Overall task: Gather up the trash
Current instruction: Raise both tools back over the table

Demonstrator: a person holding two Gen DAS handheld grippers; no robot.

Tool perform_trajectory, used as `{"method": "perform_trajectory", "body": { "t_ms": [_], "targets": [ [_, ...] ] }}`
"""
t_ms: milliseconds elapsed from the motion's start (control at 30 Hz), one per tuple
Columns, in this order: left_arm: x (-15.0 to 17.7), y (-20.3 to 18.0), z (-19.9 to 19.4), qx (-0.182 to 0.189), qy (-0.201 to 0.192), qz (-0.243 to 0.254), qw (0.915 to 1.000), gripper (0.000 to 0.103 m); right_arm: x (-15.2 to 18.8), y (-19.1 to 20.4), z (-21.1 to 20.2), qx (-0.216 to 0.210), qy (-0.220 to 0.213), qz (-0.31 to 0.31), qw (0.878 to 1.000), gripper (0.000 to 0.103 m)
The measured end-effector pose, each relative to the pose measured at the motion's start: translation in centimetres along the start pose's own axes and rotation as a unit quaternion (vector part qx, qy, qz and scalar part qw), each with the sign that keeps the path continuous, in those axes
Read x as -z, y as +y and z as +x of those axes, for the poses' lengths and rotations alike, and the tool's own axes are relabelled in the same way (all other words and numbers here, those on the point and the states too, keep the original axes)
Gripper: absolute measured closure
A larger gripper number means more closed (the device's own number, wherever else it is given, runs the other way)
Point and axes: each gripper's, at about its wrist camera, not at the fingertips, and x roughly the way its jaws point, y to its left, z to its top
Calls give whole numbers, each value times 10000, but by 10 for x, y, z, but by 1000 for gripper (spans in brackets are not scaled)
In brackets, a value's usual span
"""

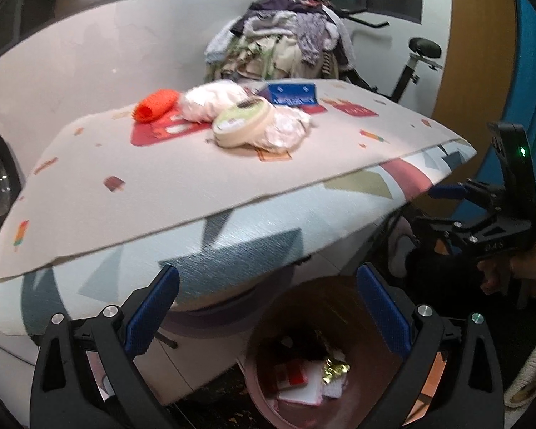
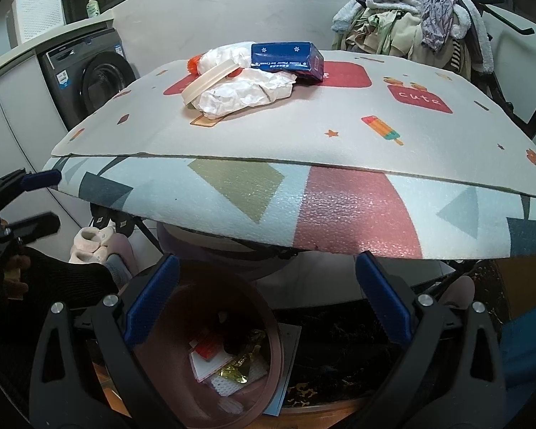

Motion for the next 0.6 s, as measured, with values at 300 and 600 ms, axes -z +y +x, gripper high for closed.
{"method": "perform_trajectory", "body": {
  "t_ms": [300,600],
  "targets": [
    [-7,23,-17,-533,-468,-329,9969,6,-8,-6,-9,-100,-176,290,9994,6],
    [-30,63,-29,-745,-600,-729,9927,6,-40,-13,-12,-400,-214,491,9978,6]
  ]
}}
